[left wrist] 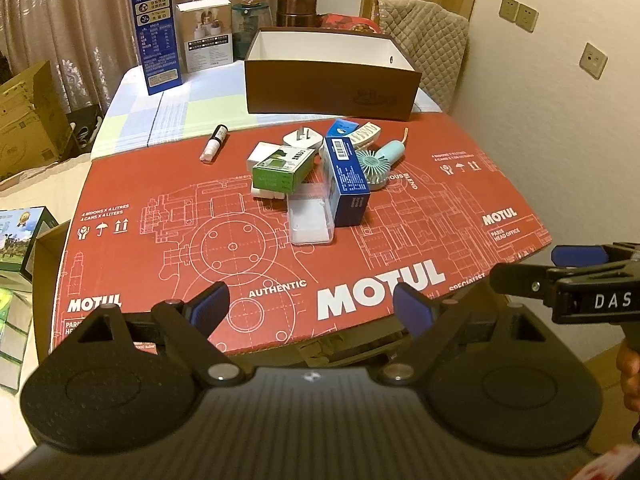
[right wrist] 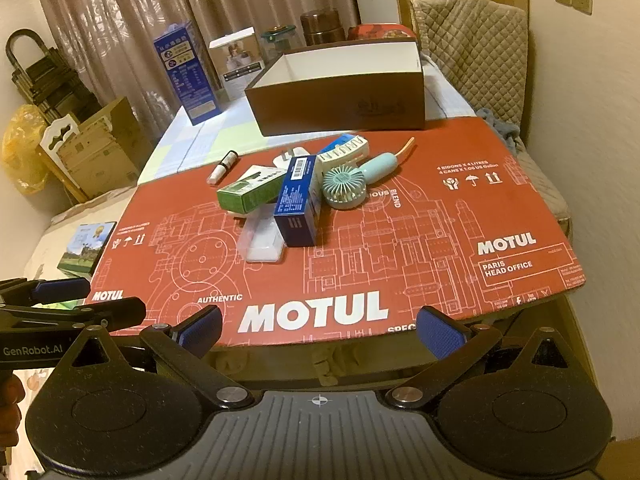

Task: Organize rigid objects

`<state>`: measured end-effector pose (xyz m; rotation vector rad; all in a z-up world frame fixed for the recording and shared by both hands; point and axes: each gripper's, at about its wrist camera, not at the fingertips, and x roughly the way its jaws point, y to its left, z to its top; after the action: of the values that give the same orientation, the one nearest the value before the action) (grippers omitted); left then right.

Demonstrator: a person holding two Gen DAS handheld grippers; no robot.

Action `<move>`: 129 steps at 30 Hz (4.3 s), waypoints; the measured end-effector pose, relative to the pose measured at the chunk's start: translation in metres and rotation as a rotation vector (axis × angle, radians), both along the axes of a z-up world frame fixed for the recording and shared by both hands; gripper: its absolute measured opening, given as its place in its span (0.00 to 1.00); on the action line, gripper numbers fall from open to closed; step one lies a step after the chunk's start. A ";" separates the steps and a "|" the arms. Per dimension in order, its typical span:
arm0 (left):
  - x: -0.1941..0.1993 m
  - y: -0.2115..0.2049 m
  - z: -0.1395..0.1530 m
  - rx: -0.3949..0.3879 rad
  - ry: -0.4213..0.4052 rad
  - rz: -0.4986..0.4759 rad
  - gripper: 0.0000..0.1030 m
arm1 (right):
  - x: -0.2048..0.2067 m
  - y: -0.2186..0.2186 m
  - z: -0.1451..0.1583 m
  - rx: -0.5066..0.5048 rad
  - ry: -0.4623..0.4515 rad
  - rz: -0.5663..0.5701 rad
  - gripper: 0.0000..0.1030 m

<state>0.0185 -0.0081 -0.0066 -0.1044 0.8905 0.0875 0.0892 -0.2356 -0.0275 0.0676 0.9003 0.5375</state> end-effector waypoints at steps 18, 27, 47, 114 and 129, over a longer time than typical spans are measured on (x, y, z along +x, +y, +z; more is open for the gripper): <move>0.013 -0.007 0.001 0.005 0.023 0.047 0.84 | 0.019 -0.009 -0.001 0.003 0.009 0.024 0.98; 0.017 -0.016 -0.003 0.010 0.028 0.115 0.84 | 0.033 -0.020 -0.004 0.010 -0.001 0.075 0.98; 0.062 0.035 -0.023 0.020 0.052 0.132 0.84 | 0.081 0.028 -0.020 0.033 0.004 0.127 0.84; 0.312 0.203 -0.114 0.039 0.112 -0.174 0.59 | 0.242 0.157 -0.038 -0.090 -0.045 -0.175 0.34; 0.361 0.209 -0.141 0.052 0.169 -0.186 0.38 | 0.262 0.153 -0.040 -0.102 -0.036 -0.239 0.34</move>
<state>0.3796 0.2005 -0.1479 0.0347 1.0623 -0.0549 0.3515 -0.0831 -0.0679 0.0720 0.8695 0.2692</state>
